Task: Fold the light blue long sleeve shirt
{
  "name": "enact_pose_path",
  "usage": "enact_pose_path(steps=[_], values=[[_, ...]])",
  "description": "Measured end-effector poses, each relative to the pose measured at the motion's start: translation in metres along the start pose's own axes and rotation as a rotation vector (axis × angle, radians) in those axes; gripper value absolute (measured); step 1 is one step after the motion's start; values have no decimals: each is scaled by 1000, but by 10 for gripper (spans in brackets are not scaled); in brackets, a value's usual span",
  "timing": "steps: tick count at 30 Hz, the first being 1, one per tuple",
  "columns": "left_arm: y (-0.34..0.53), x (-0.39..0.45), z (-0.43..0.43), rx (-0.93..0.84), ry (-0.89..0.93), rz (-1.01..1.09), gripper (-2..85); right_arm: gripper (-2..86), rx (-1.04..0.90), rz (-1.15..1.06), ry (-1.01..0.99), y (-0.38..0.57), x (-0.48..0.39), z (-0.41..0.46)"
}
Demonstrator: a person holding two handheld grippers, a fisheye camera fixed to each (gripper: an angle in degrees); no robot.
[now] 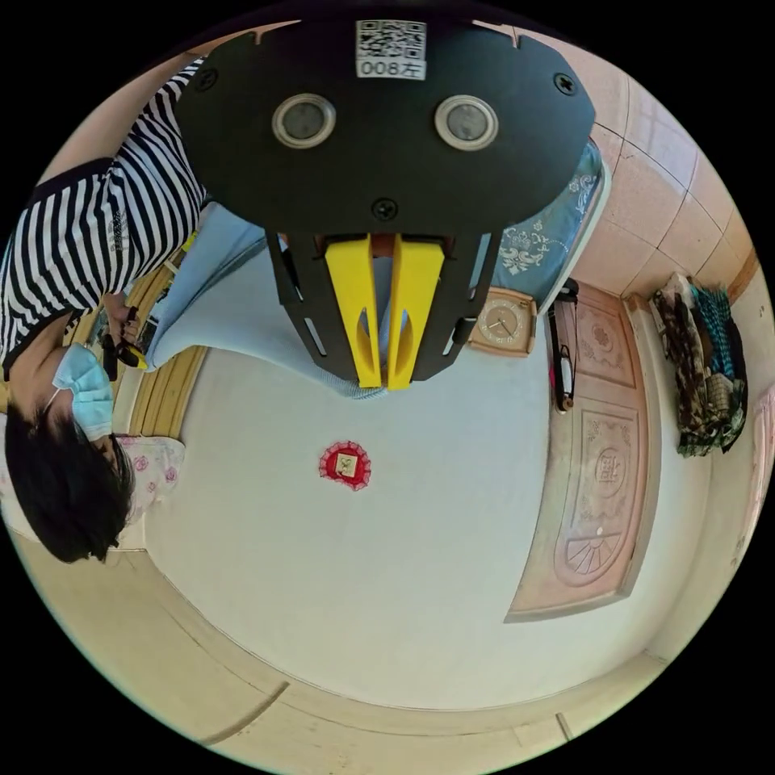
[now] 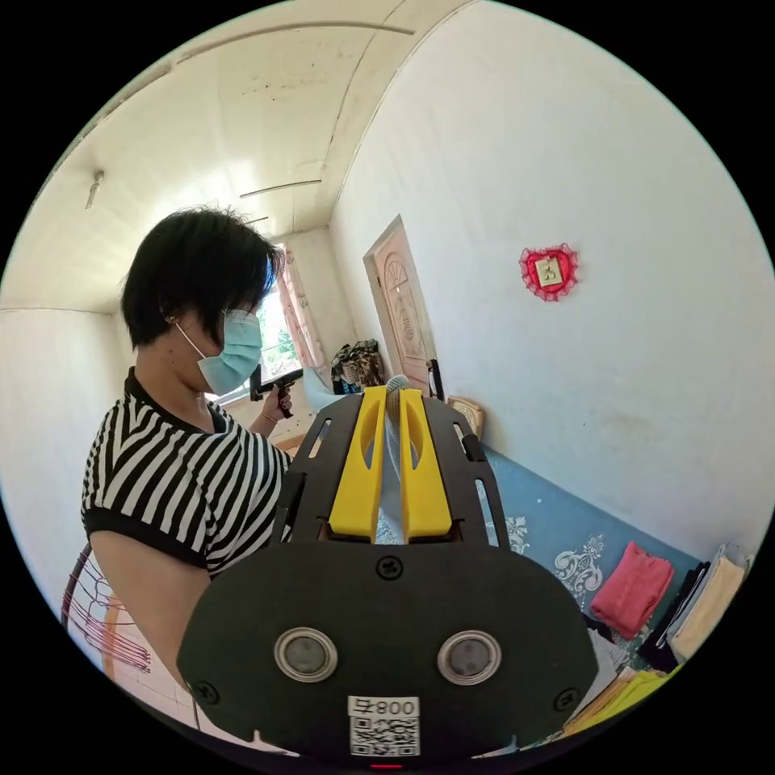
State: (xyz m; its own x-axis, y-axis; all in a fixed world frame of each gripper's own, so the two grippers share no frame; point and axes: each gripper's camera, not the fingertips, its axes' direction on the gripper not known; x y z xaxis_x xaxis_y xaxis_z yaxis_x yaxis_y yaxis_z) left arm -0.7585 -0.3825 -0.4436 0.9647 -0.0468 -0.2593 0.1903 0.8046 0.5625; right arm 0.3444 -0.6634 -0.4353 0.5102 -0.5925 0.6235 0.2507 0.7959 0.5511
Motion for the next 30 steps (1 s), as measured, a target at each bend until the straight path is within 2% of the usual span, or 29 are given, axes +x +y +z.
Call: enact_pose_path(steps=[4,10,14,16,18,21,25,28,30], values=[[-16,2,11,-1,-15,26,11,24,-26,5,13,4,24,14],[-29,-25,98,-84,-29,19,13,29,-117,135,40,15,131,78],[-20,-61,221,-229,-33,-13,19,39,-305,304,121,35,252,170],[-6,-82,293,-327,-40,-61,24,47,-434,392,237,55,310,221],[28,-109,389,-493,-111,-109,37,61,-572,557,367,98,379,282],[97,-135,482,-737,-210,-150,60,75,-653,759,415,168,429,333],[191,-156,526,-886,-80,-238,70,77,-730,825,363,251,438,371],[281,-170,539,-1083,-5,-330,77,77,-864,896,320,334,429,395],[350,-180,543,-1252,12,-397,84,78,-928,1033,291,403,420,403]])
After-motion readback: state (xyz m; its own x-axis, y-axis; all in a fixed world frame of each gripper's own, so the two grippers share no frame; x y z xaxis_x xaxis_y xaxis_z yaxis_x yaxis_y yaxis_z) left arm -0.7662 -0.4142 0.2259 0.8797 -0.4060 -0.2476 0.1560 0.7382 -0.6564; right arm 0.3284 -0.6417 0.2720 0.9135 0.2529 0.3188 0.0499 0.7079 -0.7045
